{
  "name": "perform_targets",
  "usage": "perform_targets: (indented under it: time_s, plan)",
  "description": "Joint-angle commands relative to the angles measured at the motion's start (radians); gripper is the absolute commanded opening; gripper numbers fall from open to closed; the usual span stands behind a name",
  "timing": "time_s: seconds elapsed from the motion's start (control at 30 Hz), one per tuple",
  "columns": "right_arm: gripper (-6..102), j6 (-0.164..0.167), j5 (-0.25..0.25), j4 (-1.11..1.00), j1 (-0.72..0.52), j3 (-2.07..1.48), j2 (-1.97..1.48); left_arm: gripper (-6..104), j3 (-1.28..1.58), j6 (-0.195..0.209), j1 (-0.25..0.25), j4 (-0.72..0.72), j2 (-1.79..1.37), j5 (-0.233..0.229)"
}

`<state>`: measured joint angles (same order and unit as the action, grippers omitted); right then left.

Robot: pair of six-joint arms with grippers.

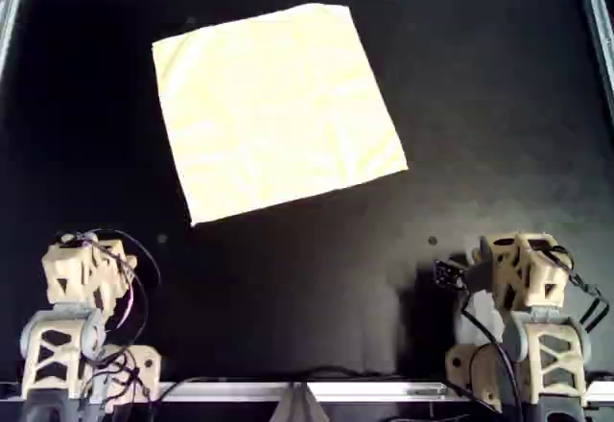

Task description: Fold a cloth

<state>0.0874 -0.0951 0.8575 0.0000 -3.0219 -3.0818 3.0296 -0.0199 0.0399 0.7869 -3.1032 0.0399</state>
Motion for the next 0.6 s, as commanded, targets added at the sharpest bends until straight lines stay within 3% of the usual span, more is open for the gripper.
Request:
perform_targets:
  time_s: [0.0,0.57]
  plan:
    - [34,0.0,0.018,-0.046,-0.002,-0.014,-0.025,32,-0.014,0.002,0.02,0.0,0.075,-0.003]
    - [34,0.0,0.018,-0.046,0.0,-0.014,-0.025,32,-0.014,-0.003,0.02,0.0,0.077,-0.003]
